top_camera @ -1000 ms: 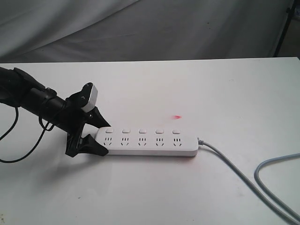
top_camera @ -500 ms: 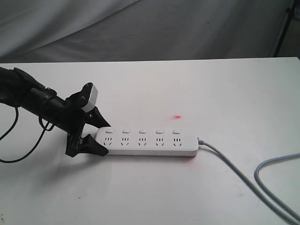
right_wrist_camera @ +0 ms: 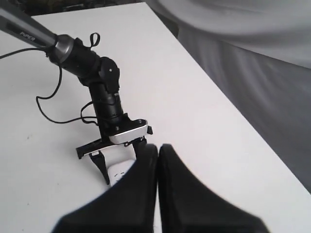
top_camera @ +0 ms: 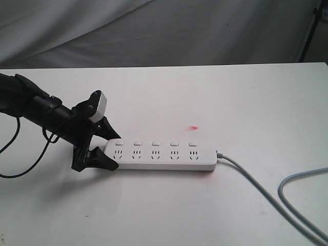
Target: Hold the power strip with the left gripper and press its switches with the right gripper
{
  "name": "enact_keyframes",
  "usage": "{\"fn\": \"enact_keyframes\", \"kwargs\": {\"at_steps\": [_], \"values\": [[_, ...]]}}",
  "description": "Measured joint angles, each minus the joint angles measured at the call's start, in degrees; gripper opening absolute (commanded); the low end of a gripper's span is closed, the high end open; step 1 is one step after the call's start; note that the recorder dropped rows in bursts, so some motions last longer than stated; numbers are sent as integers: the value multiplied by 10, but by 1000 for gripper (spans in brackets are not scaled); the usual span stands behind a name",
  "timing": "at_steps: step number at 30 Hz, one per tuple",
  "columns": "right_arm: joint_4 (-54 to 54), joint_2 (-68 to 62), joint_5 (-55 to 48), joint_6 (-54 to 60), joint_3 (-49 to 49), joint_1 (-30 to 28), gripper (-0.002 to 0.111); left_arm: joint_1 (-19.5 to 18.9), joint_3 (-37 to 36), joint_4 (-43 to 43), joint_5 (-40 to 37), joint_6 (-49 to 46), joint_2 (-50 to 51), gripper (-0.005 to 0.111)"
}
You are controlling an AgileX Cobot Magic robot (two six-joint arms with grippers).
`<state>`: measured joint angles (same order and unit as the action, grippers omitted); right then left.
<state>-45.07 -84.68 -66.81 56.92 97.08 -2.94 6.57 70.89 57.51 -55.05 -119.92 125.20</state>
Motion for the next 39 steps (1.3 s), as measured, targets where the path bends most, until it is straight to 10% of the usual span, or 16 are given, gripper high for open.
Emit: {"fn": "enact_keyframes", "kwargs": {"at_steps": [39], "values": [[26,-227,18,149,0,100,1,0,0,0,0,0,0,39]]}}
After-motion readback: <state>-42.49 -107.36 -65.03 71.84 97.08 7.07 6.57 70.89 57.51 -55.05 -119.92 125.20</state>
